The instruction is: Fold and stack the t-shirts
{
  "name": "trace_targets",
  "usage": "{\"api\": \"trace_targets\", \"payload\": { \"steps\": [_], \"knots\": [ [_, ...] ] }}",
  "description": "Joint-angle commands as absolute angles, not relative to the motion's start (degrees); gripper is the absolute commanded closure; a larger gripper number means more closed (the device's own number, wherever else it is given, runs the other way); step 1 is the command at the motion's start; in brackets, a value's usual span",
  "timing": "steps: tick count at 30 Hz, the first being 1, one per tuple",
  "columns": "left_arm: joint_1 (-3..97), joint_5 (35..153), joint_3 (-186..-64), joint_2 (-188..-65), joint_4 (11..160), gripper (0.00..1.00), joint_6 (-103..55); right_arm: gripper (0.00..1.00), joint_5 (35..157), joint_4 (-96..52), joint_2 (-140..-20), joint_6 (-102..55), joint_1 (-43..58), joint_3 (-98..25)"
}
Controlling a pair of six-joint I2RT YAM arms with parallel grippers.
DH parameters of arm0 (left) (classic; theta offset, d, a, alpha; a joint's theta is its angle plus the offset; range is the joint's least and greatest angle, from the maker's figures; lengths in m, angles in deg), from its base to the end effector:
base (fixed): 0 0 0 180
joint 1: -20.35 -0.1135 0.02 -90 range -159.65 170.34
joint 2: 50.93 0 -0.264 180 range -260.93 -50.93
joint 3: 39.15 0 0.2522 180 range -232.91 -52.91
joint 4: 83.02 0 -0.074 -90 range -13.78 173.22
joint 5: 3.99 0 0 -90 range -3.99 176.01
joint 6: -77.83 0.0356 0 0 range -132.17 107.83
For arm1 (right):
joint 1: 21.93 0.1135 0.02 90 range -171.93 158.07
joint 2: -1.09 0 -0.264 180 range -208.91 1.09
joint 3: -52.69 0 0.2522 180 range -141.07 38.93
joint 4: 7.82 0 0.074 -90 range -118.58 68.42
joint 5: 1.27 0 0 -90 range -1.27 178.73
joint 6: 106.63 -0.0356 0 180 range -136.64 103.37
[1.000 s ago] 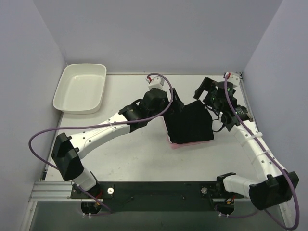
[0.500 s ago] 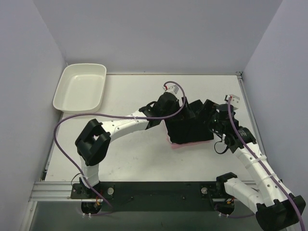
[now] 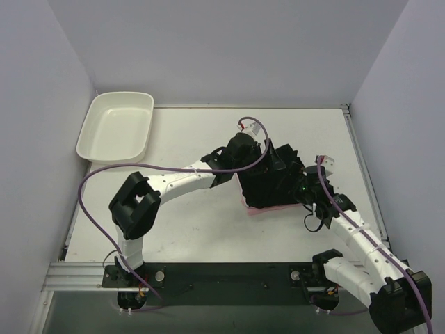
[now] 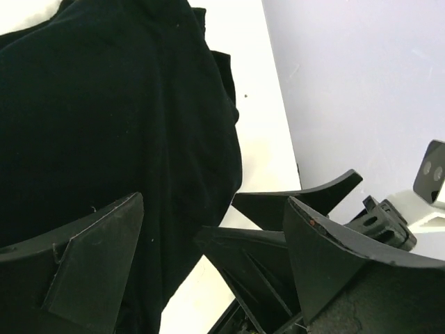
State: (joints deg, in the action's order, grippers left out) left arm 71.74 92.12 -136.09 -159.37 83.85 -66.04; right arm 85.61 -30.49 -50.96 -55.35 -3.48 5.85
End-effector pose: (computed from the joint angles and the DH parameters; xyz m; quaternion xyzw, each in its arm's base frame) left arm 0.2779 -0.3541 0.2681 0.0106 0.8409 -0.4558 0.2917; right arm 0.1957 0.0632 0.2475 0.1645 0.8405 0.2263 0.4640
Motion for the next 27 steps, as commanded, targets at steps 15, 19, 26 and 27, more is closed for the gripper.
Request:
{"api": "trace_targets", "payload": {
  "steps": [15, 19, 26, 27],
  "knots": [
    [71.6, 92.8, -130.5, -155.6, 87.7, 0.10, -66.4, 0.02, 86.9, -18.5, -53.4, -55.7, -3.0, 8.8],
    [71.6, 92.9, -130.3, -155.4, 87.6, 0.10, -66.0, 0.02, 86.6, -12.7, -56.8, -54.2, -2.9, 11.9],
    [70.6, 93.6, -129.8, -155.7, 88.2, 0.11, -65.9, 0.03, 86.6, -9.3, -61.4, -53.7, -2.9, 13.2],
    [70.5, 93.6, -129.8, -156.0, 88.2, 0.11, -65.8, 0.03, 86.8, -9.3, -61.8, -53.7, -2.9, 13.1]
  ]
}}
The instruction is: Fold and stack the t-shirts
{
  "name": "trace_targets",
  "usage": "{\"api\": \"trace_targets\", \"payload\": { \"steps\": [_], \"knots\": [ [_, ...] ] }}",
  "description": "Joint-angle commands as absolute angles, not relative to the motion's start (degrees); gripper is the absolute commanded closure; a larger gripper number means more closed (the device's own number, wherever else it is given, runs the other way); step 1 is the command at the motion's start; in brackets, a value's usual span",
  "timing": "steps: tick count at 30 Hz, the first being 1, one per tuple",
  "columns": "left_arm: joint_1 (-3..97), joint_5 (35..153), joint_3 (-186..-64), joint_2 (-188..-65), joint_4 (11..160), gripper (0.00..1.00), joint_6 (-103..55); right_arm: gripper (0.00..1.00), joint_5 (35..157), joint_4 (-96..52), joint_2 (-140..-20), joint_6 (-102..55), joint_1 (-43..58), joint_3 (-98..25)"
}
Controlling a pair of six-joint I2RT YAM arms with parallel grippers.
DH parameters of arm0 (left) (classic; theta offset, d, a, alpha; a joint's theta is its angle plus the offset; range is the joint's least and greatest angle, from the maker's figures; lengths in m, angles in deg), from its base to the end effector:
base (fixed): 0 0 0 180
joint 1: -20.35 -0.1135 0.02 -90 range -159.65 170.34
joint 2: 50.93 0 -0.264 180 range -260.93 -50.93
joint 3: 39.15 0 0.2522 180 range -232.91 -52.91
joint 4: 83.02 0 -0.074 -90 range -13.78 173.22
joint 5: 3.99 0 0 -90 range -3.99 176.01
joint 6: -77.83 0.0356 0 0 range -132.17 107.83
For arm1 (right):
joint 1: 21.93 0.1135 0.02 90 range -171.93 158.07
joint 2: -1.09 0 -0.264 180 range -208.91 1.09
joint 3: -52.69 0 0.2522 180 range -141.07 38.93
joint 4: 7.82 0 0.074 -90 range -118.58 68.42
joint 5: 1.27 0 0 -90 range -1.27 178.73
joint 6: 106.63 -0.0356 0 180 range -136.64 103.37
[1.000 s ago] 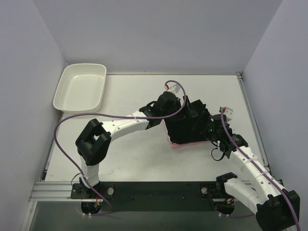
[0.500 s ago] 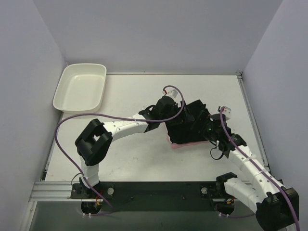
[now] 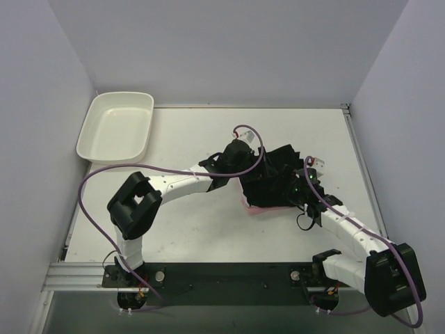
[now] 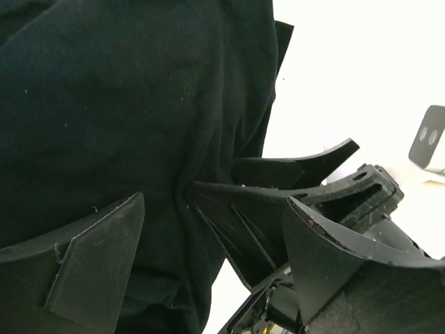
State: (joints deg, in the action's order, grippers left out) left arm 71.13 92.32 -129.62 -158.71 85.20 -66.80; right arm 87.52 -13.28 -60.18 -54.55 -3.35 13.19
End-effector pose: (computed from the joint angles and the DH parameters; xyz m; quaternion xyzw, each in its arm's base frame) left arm 0.2733 -0.3410 0.2367 -0.0010 0.8612 -0.4314 0.2689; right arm 0.2133 0.0709 0.2013 0.1488 0.8406 0.2385 0.4630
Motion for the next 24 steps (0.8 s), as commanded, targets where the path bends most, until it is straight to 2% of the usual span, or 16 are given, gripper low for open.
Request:
{"api": "trace_targets", "payload": {
  "steps": [1, 16, 24],
  "knots": [
    [70.3, 93.7, -129.7, -156.1, 88.1, 0.11, -65.8, 0.03, 87.0, -9.2, -61.9, -53.7, -2.9, 13.1],
    [66.4, 92.4, -139.6, -167.1, 80.7, 0.11, -61.9, 0.03, 87.8, -9.7, -60.9, -53.5, -2.8, 13.0],
    [62.5, 91.6, -141.0, -170.6, 78.7, 0.12, -60.8, 0.03, 88.2, -10.2, -60.0, -53.6, -2.9, 13.4]
  ]
}}
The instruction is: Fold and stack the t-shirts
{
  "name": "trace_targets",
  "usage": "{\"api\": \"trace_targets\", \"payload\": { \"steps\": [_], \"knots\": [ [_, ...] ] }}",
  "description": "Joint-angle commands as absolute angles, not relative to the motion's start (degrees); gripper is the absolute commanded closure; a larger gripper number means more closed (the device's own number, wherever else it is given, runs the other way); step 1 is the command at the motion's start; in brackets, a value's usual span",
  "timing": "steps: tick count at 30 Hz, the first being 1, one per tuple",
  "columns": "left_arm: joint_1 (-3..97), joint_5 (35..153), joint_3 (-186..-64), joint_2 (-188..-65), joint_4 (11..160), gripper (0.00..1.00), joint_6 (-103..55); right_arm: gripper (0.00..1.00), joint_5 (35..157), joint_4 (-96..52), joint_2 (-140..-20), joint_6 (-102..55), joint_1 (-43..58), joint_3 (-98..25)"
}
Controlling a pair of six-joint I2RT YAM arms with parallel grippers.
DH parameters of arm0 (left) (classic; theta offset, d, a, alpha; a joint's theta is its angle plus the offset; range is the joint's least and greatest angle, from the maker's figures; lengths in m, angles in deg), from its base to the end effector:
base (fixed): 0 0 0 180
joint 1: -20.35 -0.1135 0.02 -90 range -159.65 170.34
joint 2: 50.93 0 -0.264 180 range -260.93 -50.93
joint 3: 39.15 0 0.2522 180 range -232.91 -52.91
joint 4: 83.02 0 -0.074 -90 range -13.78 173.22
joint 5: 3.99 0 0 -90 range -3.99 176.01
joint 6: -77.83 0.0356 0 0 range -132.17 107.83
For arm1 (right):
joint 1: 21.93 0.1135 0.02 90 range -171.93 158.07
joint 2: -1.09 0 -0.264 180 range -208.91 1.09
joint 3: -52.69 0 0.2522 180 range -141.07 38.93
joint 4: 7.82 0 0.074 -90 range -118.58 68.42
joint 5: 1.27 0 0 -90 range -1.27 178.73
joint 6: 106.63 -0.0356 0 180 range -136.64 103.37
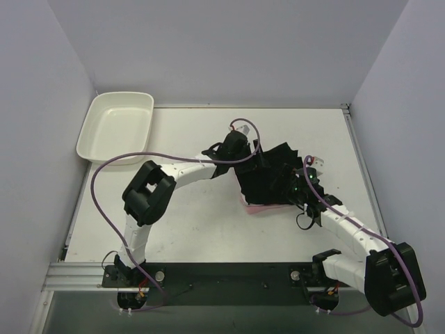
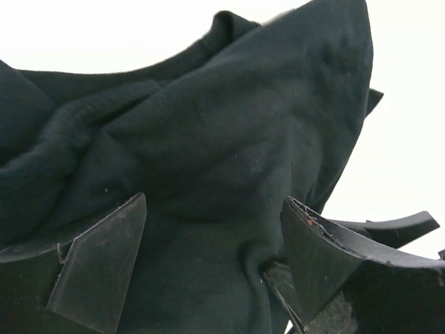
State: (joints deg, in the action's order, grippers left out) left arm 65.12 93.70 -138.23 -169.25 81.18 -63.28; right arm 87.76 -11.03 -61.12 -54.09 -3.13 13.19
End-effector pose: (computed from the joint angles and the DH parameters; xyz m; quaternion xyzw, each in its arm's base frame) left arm 0.3323 -0.3364 0.2001 -0.0181 0.8855 -0.3817 0.2643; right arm 0.2162 0.0729 0.2018 0.1419 0.8357 0.2438 0.4712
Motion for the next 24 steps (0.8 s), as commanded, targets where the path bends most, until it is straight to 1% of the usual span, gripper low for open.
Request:
{"api": "trace_targets", "payload": {
  "steps": [1, 8, 16, 20, 24],
  "knots": [
    [61.6, 91.6, -141.1, -170.8, 78.7, 0.12, -60.6, 0.03, 88.4, -10.2, -60.0, -53.6, -2.8, 13.5],
    [56.4, 93.2, -144.4, -171.1, 77.9, 0.12, -59.7, 0.03, 88.4, -9.3, -61.1, -53.6, -2.9, 13.9],
    [51.3, 96.3, -153.8, -173.5, 75.2, 0.12, -58.0, 0.03, 90.7, -8.3, -63.2, -53.9, -2.9, 14.0],
    [51.3, 97.6, -154.0, -169.2, 76.3, 0.12, -57.2, 0.03, 90.7, -7.9, -63.2, -53.8, -2.7, 13.9],
    [54.1, 98.6, -149.1, -162.3, 78.0, 0.12, -57.9, 0.03, 90.7, -8.0, -62.7, -53.6, -2.7, 13.9]
  ]
}}
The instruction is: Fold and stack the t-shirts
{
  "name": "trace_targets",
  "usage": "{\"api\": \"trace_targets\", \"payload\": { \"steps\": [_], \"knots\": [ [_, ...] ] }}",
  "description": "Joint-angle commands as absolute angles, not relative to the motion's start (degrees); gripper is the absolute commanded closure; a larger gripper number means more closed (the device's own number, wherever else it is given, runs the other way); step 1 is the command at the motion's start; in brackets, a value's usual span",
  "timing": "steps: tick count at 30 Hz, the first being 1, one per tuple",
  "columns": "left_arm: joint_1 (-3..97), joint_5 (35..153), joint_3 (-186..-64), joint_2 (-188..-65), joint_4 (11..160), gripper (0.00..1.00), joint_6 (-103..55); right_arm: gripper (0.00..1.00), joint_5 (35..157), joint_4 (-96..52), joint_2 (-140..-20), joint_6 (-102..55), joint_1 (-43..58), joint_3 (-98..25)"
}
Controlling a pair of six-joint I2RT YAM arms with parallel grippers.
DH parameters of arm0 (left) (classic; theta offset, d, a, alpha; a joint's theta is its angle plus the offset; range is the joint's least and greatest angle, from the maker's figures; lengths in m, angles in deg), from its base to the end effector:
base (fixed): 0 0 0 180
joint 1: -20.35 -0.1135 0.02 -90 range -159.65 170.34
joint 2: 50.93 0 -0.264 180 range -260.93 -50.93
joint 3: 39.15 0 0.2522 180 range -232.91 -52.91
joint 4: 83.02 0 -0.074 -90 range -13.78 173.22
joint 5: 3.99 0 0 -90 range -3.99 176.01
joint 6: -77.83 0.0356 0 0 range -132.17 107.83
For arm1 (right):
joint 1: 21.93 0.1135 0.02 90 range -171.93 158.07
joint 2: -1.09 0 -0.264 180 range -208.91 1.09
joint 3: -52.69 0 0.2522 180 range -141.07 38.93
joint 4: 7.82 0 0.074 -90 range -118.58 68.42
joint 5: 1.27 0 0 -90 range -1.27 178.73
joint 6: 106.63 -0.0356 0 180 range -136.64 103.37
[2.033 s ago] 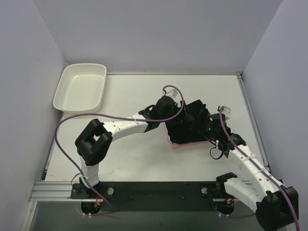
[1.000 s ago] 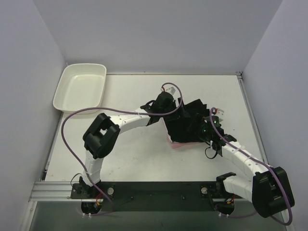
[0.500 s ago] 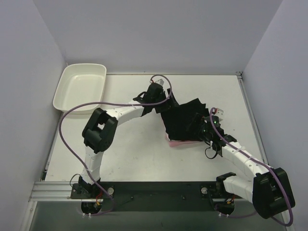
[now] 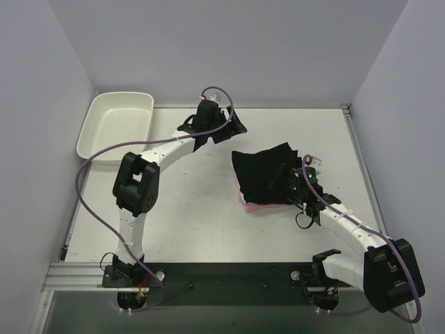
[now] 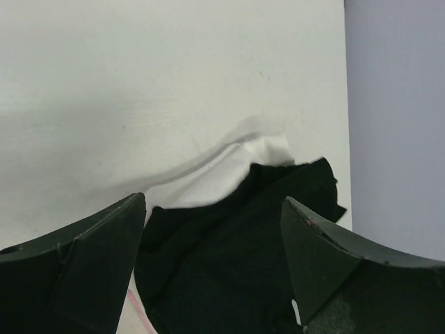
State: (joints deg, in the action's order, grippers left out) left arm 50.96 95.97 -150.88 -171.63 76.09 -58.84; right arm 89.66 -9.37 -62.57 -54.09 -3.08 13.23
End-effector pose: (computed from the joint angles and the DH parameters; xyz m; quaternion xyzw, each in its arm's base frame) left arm 0.4259 -0.2591 0.2469 -0.0774 0.8598 -0.3704 0.3430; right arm 0.2190 0.0754 0.1991 0.1327 0.8364 0.2570 0.4656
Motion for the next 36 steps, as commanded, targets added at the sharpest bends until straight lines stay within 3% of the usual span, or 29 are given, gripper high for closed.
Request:
{"api": "trace_targets", "payload": {
  "steps": [1, 11, 19, 24, 36],
  "knots": [
    [55.7, 98.5, -147.8, -160.8, 78.1, 0.12, -57.9, 0.03, 90.6, -8.0, -62.4, -53.4, -2.6, 13.9],
    [67.0, 94.7, -126.1, -142.8, 87.7, 0.12, -61.5, 0.02, 86.6, -23.5, -49.5, -49.9, -1.5, 2.7],
    [71.9, 95.7, -115.1, -143.0, 99.7, 0.12, -66.2, 0.00, 88.4, -22.1, -48.7, -51.5, -2.9, -4.0],
    [74.0, 97.4, -115.2, -146.3, 105.5, 0.12, -66.1, 0.00, 100.9, -14.2, -57.5, -56.2, -9.3, -8.3],
    [74.2, 101.0, -116.1, -150.9, 108.7, 0.13, -66.2, 0.00, 114.7, -1.5, -79.2, -60.9, -12.8, -15.2]
  ]
}}
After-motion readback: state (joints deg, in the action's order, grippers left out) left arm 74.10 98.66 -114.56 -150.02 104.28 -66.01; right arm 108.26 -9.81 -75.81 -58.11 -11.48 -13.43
